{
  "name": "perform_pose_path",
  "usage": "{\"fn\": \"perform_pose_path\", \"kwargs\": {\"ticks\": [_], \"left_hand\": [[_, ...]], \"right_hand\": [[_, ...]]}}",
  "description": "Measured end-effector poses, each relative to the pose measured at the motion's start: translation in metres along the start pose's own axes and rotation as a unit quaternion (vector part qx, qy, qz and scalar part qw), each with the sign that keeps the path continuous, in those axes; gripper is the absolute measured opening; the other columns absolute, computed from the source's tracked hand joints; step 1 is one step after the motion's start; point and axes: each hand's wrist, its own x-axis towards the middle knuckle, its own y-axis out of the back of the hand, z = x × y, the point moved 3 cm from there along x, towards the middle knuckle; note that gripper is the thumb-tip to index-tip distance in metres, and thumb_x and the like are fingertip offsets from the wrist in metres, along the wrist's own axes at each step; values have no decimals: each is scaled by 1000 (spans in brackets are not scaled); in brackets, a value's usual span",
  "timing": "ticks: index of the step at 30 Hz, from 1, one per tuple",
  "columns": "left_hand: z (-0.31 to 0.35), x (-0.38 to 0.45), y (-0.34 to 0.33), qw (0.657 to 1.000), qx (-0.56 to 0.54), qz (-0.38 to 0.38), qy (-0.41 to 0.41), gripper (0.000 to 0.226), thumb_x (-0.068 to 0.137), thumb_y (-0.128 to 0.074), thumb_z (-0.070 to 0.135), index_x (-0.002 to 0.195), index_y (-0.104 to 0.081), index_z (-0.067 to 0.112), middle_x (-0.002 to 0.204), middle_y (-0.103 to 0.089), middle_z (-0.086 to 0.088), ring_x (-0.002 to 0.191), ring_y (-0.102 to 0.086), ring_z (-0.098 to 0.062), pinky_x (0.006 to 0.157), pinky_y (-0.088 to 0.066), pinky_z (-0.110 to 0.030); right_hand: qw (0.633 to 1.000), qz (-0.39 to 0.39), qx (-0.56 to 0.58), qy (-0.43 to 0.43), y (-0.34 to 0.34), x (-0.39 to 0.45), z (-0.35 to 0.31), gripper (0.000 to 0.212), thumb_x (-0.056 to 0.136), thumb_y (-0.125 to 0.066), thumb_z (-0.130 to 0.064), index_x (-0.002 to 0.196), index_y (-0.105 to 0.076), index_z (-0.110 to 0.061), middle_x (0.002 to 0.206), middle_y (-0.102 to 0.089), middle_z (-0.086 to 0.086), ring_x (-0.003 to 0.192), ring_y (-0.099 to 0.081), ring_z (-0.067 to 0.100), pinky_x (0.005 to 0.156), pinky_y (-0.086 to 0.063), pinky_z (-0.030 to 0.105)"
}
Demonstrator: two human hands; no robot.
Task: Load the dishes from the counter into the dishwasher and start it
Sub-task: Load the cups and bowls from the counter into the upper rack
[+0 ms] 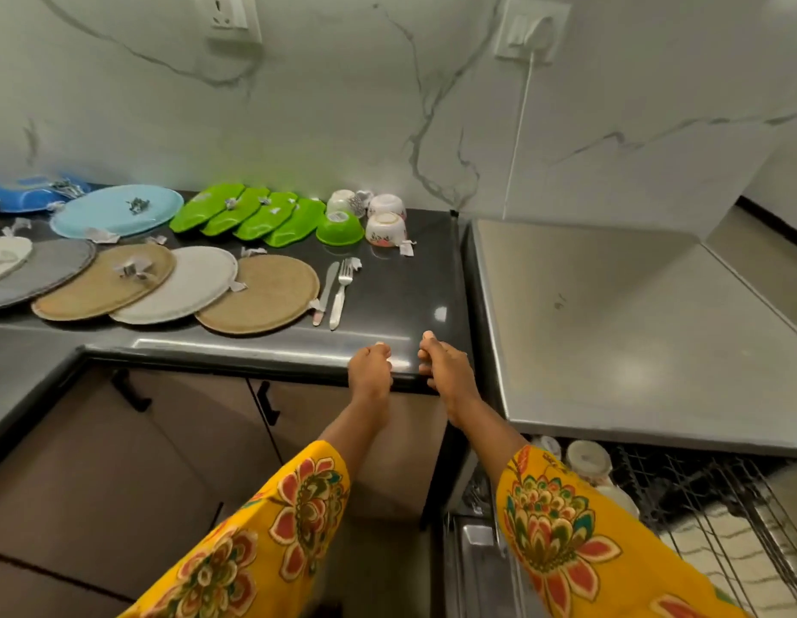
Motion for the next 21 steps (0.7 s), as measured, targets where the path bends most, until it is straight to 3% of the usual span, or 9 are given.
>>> {"fn": "perform_pose_path", "kwargs": {"ticks": [5, 8, 15, 21], "left_hand": [[24, 55, 3, 1000, 9, -8, 0, 20, 89, -45, 14, 69, -51, 16, 68, -46, -2, 62, -40, -14, 59, -33, -31], [35, 85, 3, 1000, 12, -27, 4, 17, 86, -44, 19, 70, -50, 17, 64, -44, 0, 58, -36, -13, 55, -30, -29], [51, 143, 0, 1000, 0, -26, 10, 35, 94, -37, 32, 66, -53, 21, 63, -50, 3, 54, -38, -14, 53, -26, -29], [52, 170, -10, 998, -27, -46, 25, 28, 96, -39, 32, 79, -56, 18, 75, -51, 2, 62, -41, -10, 58, -32, -28]], "right_hand": [[1000, 11, 6, 8, -42, 46, -31, 39, 93, -45, -49, 69, -55, -19, 70, -54, -1, 72, -50, 16, 75, -42, 42], [1000, 22, 14, 16, -62, 68, -45, 37, 94, -45, -46, 71, -54, -18, 69, -52, 0, 71, -48, 17, 72, -39, 38], [998, 53, 24, 5, -86, 103, -60, 50, 96, -42, -44, 105, -60, 3, 87, -56, 5, 83, -51, 19, 82, -44, 41], [998, 60, 21, -14, -90, 130, -59, 41, 95, -43, -47, 89, -62, -11, 81, -55, 1, 84, -52, 20, 86, -44, 44]]}}
